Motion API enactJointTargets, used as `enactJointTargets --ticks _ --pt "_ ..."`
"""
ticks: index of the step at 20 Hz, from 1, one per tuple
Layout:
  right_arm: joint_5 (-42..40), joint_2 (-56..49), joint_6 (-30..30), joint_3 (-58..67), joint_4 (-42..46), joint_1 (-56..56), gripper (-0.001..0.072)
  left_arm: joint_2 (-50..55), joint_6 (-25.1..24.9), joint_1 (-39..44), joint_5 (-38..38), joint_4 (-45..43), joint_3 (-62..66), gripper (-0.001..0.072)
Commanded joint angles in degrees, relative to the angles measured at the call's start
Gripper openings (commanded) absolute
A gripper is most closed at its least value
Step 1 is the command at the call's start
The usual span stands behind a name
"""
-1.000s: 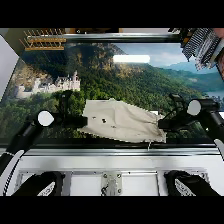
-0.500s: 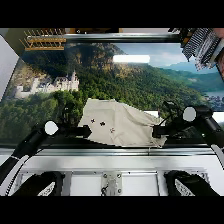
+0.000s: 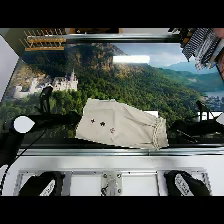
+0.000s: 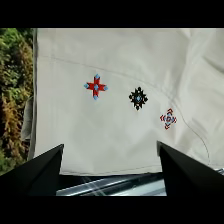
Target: Fold the clothes and pants, and hang the long-sleeved shirts on hangers.
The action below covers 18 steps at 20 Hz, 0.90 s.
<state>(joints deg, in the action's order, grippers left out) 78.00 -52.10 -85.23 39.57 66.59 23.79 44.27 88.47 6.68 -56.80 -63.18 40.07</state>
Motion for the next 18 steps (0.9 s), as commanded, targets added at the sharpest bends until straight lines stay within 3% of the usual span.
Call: enactJointTargets --ticks 1,9,18 --pt "-6.2 -6.3 10.8 -4.9 -11.0 9.4 0.072 -4.0 0.5 -1.2 1.3 0.8 -2.5 0.0626" --pt "-7.1 -23.3 24.6 -5.0 -19.6 9.2 0.072 -0.9 0.5 -1.2 2.0 10.1 -5.2 0.0626" --pt "-10.8 -26.5 25.5 -5.0 -24.2 -1.7 0.072 4.6 0.5 -1.2 2.8 13.9 -5.2 0.0626"
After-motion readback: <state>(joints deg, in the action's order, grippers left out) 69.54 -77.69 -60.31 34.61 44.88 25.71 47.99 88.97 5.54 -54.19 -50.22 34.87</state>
